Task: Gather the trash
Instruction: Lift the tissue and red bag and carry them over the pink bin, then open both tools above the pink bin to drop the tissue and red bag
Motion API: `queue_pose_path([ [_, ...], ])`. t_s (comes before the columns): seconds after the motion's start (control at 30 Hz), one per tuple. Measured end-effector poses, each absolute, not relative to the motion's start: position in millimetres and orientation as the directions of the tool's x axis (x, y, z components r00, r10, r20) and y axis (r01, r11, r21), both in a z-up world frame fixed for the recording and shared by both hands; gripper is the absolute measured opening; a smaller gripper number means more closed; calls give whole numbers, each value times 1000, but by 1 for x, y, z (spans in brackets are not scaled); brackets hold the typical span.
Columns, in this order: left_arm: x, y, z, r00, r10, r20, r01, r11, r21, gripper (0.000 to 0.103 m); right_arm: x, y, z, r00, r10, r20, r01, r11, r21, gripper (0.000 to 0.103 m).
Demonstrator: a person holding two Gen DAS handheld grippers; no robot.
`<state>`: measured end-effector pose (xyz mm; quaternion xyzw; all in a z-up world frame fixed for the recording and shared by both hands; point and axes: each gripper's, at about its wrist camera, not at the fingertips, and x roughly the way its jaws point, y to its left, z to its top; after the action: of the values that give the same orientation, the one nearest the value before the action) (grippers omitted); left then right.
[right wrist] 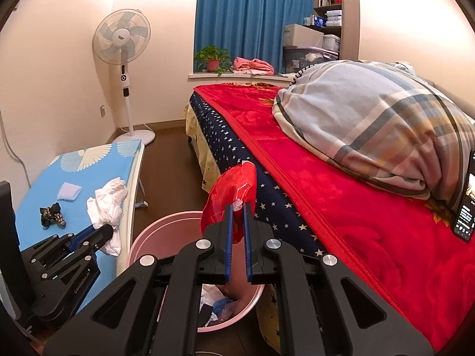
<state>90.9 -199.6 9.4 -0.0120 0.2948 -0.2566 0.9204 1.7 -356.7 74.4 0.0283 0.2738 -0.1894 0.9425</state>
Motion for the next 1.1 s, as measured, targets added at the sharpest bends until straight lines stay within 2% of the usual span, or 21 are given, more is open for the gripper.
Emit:
queue_pose_path([
  [0.8,111,-217,-12,642,-510,-572,488,848,-208,11,23,-365,58,752,-352,-557,400,916,-39,8],
  [0.9,113,-217,-14,630,-520,-577,495,841,-218,16,25,-365,57,750,-349,-562,397,917,-39,12],
  [0.93,115,-217,-16,624,-517,-586,492,842,-219,28,25,-364,57,747,-351,-564,399,916,-41,20],
  [0.97,116,-217,-18,620,-514,-593,488,844,-221,38,25,-364,56,743,-355,-567,404,914,-43,33],
  [1.03,116,-214,-19,624,-506,-596,476,850,-225,39,25,-364,56,740,-361,-567,411,910,-43,44],
  [1.1,116,-211,-18,629,-503,-593,471,853,-225,39,24,-363,57,744,-363,-560,412,910,-43,44],
])
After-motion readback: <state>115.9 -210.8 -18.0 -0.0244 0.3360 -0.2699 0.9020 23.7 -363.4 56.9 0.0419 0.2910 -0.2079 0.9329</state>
